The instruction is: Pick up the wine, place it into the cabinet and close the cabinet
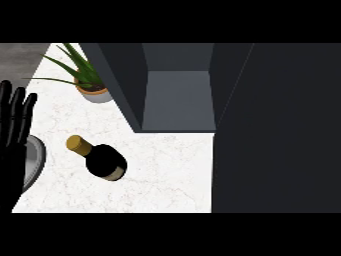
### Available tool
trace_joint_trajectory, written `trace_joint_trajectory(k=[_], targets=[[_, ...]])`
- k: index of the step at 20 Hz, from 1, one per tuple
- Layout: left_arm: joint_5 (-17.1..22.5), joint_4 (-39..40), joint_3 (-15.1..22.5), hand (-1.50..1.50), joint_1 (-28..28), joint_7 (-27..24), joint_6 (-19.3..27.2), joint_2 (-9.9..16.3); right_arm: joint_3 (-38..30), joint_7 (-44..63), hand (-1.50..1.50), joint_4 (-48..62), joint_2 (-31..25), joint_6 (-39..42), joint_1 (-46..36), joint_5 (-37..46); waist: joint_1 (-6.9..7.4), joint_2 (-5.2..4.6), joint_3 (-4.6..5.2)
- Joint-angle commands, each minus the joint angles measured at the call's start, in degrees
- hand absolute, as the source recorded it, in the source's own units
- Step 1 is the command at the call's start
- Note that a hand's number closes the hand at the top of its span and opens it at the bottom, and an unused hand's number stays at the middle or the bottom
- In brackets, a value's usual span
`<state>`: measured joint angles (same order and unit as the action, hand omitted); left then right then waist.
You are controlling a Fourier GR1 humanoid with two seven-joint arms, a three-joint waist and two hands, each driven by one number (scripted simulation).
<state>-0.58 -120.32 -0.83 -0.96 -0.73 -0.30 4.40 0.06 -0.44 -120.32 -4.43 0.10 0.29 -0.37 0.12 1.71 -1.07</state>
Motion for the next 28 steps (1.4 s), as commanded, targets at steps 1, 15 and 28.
trace_joint_trajectory(k=[1,15,28], targets=[[1.4,-2.6,2.0,-1.5,3.3,5.2,-2.2,1.5,-0.9,1.8,-1.5,-5.1,-0.6,1.3,2.6,-2.9,-0.58,-1.55,1.04],[23.1,-5.1,20.7,-1.5,9.7,31.3,-9.0,-2.6,11.9,13.6,-1.5,-20.0,-3.4,9.6,12.9,-10.0,-0.56,-1.44,1.03],[21.6,-22.5,24.4,-1.5,7.8,45.8,1.0,-1.6,17.8,24.3,-1.5,-33.7,-3.5,5.5,16.9,-7.0,-0.13,-1.43,1.09]])
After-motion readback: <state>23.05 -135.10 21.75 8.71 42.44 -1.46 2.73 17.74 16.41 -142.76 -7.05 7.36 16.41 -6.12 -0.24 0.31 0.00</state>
